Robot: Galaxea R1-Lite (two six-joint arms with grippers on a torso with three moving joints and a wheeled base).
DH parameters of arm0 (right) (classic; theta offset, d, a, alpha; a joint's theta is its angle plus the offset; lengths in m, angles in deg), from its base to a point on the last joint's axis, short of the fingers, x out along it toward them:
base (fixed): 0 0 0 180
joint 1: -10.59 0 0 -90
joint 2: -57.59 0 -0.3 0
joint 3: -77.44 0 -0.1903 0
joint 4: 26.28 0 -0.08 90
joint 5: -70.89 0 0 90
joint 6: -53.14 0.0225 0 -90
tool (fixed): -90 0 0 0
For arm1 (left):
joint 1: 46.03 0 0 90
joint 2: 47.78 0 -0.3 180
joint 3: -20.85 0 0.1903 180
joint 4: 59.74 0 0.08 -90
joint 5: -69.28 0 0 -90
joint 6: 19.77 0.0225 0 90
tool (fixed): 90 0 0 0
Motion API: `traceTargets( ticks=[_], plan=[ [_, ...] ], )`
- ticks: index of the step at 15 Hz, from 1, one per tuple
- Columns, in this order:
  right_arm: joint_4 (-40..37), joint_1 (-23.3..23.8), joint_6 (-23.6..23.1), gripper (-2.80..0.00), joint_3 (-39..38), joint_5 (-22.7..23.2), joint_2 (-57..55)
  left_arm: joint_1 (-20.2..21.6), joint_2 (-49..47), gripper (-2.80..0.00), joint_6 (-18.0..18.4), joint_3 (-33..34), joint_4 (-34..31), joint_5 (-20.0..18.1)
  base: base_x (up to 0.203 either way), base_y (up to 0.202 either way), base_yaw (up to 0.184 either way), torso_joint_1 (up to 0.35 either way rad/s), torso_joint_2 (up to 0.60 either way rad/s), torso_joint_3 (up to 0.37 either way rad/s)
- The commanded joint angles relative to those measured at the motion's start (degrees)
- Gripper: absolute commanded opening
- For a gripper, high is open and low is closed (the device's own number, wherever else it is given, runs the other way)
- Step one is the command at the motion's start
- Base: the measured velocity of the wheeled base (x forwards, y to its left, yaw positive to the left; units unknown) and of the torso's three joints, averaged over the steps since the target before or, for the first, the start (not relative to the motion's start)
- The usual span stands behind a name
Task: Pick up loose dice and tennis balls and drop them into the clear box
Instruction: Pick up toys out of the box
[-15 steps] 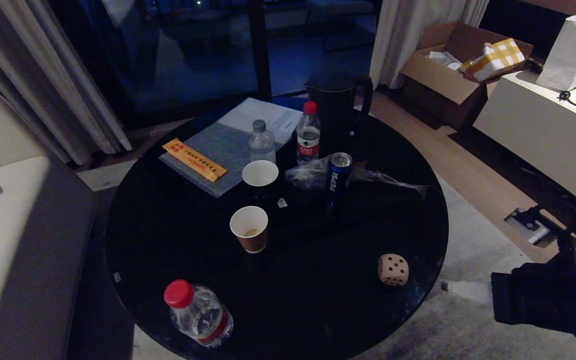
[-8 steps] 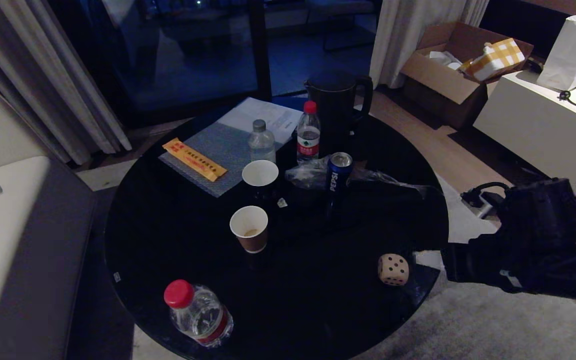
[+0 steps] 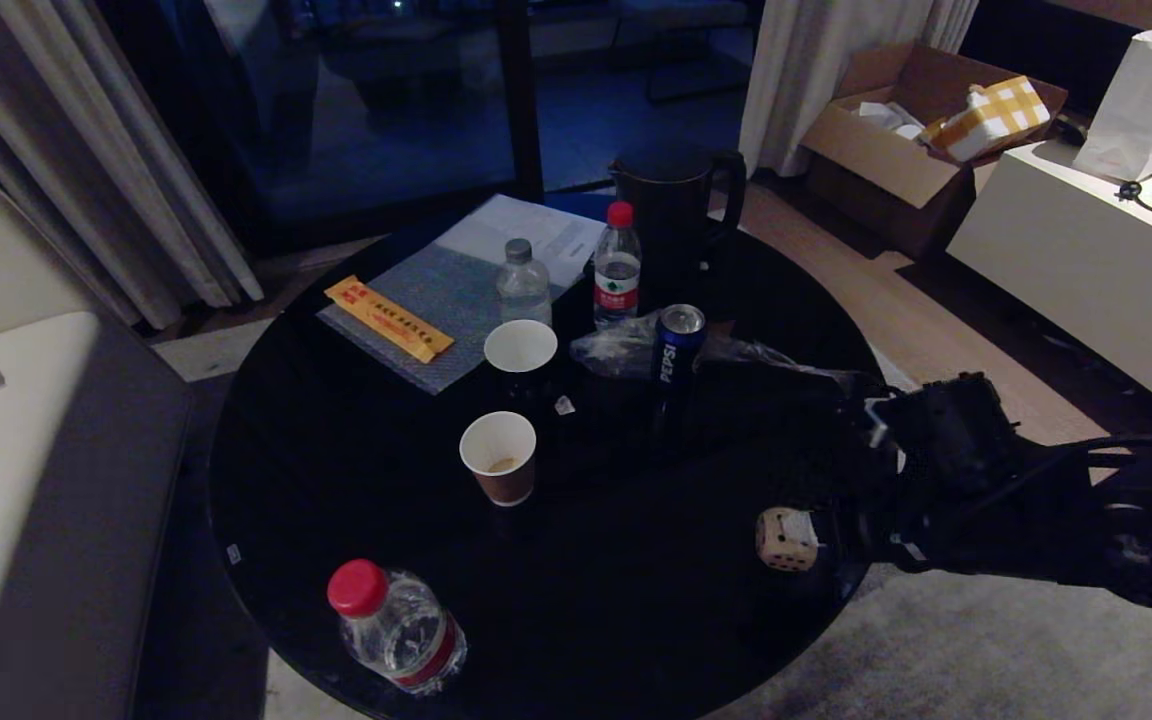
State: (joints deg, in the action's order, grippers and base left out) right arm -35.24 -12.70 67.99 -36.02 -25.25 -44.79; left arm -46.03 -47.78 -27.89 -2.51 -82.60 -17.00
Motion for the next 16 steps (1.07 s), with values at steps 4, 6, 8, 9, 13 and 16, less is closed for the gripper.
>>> traceTargets(
  ticks=[4,6,8,9,13,16],
  plan=[
    [0.1,-2.2,0.3,0.0,3.5,-0.7,-5.2,0.0,-0.1,-2.8,-0.1,0.0,0.0,0.1,0.0,0.0,0.0,0.0,0.0,0.0],
    [0.0,-2.5,0.4,0.0,3.9,-0.8,-6.4,0.0,-0.1,-2.8,-0.1,0.0,0.0,0.1,0.0,0.0,0.0,0.0,0.0,0.0],
    [0.1,-3.1,0.4,0.0,3.9,-1.1,-8.0,0.0,0.0,-2.8,-0.1,0.0,0.0,0.1,0.0,0.0,0.0,0.0,0.0,0.0],
    [0.1,-3.5,0.4,0.0,3.9,-1.2,-8.1,0.0,-0.1,-2.8,-0.1,0.0,0.0,0.1,0.0,0.0,0.0,0.0,0.0,0.0],
    [0.2,-3.5,0.4,0.0,4.8,-1.6,-8.9,0.0,-0.1,-2.8,-0.1,0.0,0.0,0.1,0.0,0.0,0.0,0.0,0.0,0.0],
    [0.7,-3.5,0.4,-2.8,6.0,-3.8,-9.9,0.0,-0.1,-2.8,-0.1,0.0,0.0,0.1,0.0,0.0,0.0,0.0,0.0,0.0]
  ],
)
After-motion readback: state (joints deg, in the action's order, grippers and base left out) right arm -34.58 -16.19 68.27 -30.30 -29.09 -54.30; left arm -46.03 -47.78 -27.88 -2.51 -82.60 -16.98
